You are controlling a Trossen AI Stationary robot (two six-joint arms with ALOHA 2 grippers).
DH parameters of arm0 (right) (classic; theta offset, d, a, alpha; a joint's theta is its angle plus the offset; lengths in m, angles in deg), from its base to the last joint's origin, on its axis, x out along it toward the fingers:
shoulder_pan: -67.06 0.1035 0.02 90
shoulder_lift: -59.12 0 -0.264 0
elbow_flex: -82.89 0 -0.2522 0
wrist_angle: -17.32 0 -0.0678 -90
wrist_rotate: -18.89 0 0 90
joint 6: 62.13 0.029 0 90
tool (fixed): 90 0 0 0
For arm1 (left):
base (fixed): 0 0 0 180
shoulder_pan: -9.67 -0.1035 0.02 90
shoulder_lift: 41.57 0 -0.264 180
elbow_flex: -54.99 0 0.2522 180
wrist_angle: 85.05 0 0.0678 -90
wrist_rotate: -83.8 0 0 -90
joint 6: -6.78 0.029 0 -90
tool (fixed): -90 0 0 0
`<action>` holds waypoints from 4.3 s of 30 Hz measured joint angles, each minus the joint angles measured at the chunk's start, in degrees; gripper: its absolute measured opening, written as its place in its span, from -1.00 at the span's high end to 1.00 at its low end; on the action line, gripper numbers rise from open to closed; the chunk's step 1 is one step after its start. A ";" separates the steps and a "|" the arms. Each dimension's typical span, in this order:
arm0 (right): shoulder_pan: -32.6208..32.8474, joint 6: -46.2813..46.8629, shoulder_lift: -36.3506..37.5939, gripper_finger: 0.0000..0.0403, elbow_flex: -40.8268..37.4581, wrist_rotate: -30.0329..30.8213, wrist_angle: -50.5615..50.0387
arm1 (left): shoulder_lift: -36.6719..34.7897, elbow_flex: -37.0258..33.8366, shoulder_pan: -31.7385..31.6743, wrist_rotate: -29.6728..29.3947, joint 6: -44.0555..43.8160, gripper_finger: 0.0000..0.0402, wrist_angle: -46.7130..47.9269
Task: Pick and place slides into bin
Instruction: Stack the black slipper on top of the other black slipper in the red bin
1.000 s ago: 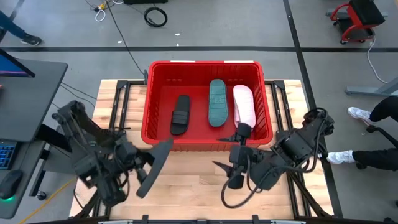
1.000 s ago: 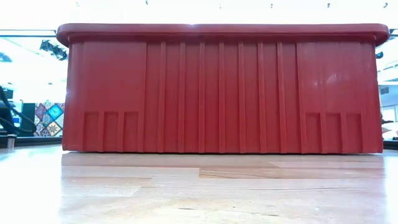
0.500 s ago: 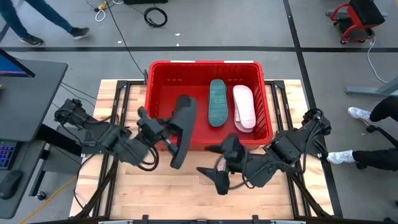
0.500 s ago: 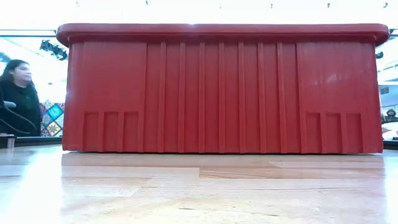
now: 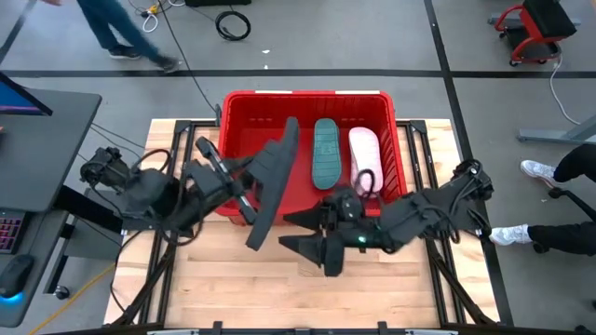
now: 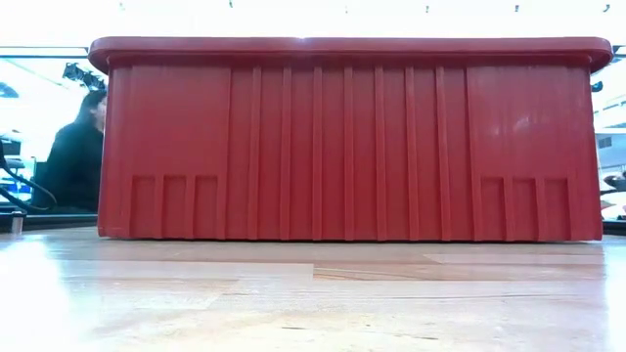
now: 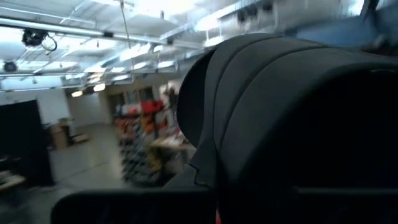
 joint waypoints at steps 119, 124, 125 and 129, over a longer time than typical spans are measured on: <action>-39.51 21.59 -32.04 -0.56 0.65 -15.77 -29.73 | -20.13 5.86 -12.88 -6.89 -72.42 -0.14 97.99; -39.58 22.97 -35.24 -0.56 0.68 -19.30 -25.25 | -20.13 5.86 -13.57 -4.10 -71.58 -0.13 98.02; -39.51 23.40 -35.51 -0.56 0.70 -19.03 -25.21 | -20.13 5.86 -13.57 -3.90 -71.13 -0.13 98.06; -39.34 25.02 -36.22 -0.58 0.81 -18.62 -25.20 | -20.13 5.86 -13.55 -3.49 -70.72 -0.14 98.14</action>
